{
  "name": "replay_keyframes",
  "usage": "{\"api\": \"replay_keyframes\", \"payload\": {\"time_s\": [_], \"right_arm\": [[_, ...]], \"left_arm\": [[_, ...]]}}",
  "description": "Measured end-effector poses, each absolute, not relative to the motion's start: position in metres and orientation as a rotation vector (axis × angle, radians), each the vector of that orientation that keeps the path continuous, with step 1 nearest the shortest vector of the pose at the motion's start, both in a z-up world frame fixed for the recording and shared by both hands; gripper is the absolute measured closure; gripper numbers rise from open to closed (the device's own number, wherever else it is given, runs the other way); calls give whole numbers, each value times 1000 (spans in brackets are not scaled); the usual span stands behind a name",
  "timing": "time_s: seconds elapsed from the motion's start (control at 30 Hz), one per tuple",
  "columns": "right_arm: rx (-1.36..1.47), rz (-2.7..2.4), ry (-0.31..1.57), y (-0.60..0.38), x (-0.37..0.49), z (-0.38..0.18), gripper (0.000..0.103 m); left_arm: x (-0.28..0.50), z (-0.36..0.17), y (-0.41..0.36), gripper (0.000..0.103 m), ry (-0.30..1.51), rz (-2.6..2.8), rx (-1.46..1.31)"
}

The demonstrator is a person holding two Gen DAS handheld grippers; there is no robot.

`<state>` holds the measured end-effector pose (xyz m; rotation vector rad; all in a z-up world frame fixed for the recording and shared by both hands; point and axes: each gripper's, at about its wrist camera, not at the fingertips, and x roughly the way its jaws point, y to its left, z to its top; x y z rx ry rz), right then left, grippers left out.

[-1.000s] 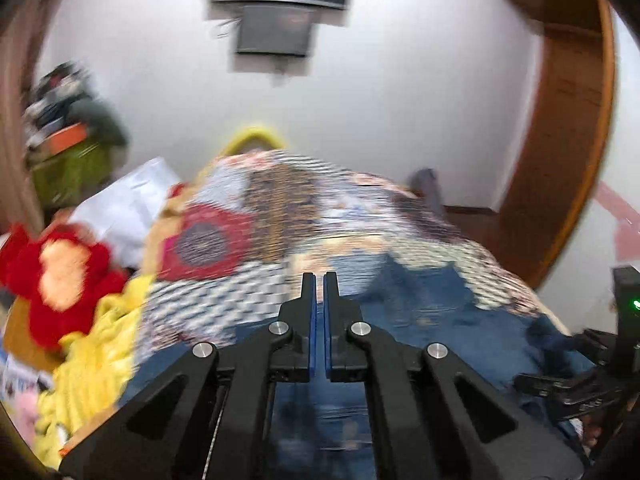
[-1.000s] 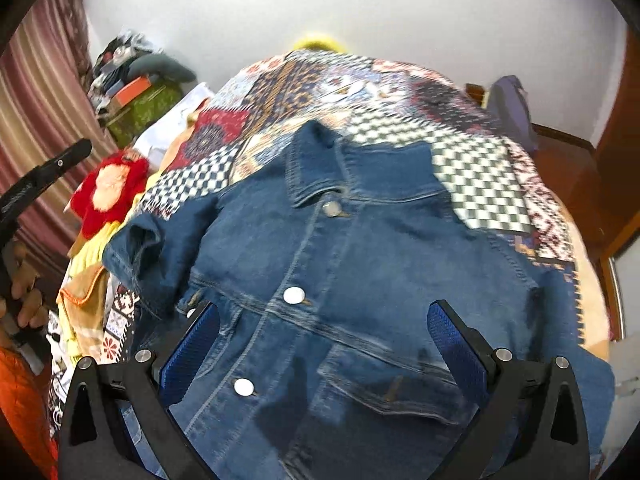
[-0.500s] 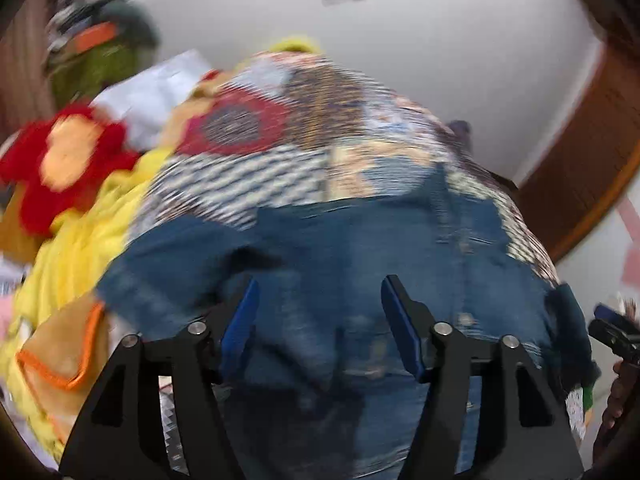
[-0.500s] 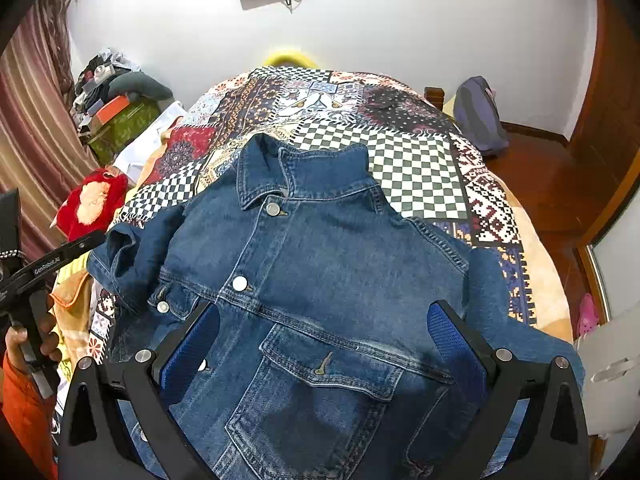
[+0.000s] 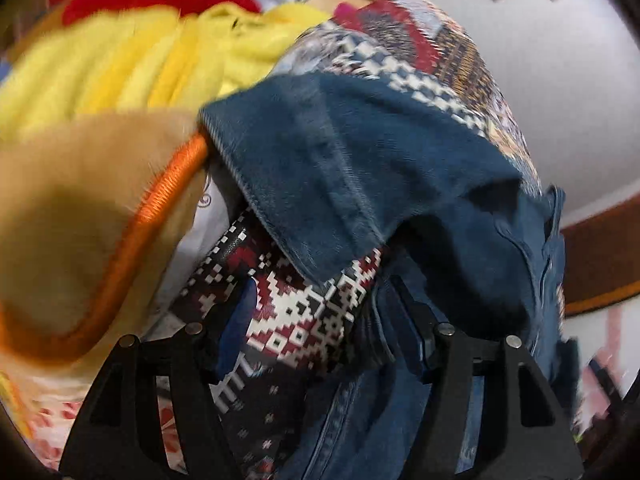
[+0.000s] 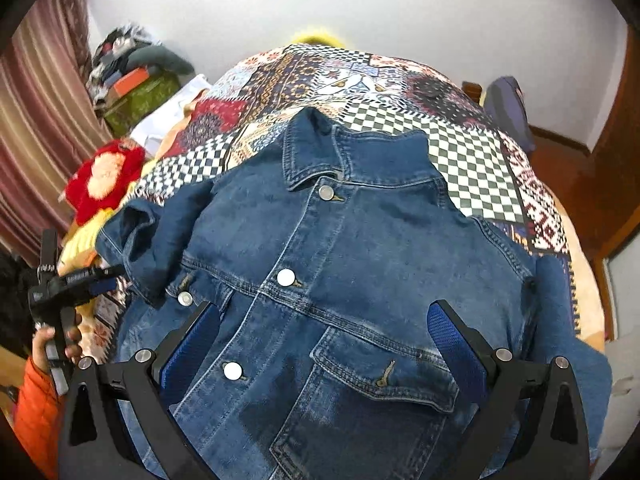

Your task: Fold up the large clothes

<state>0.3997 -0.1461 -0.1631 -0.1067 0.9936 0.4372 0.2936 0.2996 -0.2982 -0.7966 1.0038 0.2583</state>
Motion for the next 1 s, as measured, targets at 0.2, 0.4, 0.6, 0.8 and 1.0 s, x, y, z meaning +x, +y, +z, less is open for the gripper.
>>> {"api": "replay_keyframes", "payload": {"time_s": [0.2, 0.4, 0.6, 0.8, 1.0], "right_arm": [[-200, 430, 990, -130, 397, -171, 0], [-195, 431, 999, -131, 396, -174, 0], [-192, 414, 969, -141, 395, -166, 0], [-170, 395, 915, -155, 392, -151, 0], [-132, 381, 873, -174, 390, -137, 0]], "left_arm": [[322, -295, 303, 39, 938, 274, -790], [346, -291, 300, 76, 941, 375, -635], [345, -245, 287, 83, 834, 431, -472], [350, -154, 246, 84, 661, 337, -318], [363, -105, 177, 84, 602, 157, -240]]}}
